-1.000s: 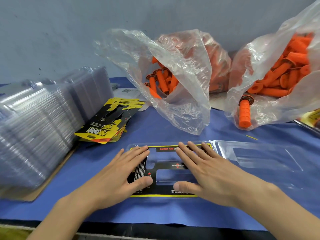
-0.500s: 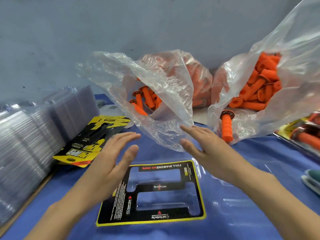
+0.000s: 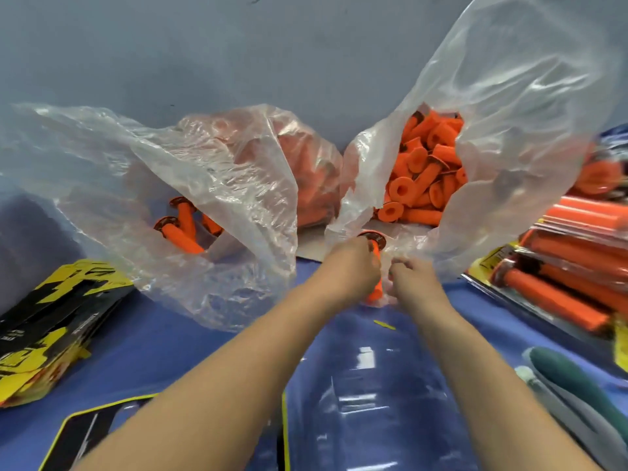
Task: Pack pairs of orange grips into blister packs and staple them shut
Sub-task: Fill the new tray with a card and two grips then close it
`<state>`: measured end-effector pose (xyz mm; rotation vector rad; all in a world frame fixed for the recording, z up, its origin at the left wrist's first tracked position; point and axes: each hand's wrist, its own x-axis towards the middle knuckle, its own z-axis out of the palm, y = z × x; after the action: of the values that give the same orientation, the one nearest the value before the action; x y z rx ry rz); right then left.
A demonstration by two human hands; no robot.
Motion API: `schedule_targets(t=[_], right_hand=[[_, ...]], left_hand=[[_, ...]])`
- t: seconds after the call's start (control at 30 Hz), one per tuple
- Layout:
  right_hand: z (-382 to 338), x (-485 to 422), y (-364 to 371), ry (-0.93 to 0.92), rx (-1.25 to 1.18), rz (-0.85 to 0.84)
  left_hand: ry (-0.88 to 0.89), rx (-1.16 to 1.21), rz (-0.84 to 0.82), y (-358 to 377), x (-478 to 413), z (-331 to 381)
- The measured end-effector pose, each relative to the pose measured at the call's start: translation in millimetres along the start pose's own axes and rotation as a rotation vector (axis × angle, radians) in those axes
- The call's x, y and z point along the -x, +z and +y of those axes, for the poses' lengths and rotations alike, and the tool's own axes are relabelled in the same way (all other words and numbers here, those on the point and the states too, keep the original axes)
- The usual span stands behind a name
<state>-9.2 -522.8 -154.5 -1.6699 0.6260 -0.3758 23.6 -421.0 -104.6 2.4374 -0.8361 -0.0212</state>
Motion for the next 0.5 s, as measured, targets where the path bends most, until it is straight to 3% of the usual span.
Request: schedule_targets(t=[0.37,0.5], right_hand=[[14,-12,-12,0.157,-0.288,0.052],[10,-9,-13,0.121,-0.308,0.06]], left_hand=[[-0.223,-0.499,-0.158,58,-73,20],[-0.286,-0.414,-0.105,56,-67,14]])
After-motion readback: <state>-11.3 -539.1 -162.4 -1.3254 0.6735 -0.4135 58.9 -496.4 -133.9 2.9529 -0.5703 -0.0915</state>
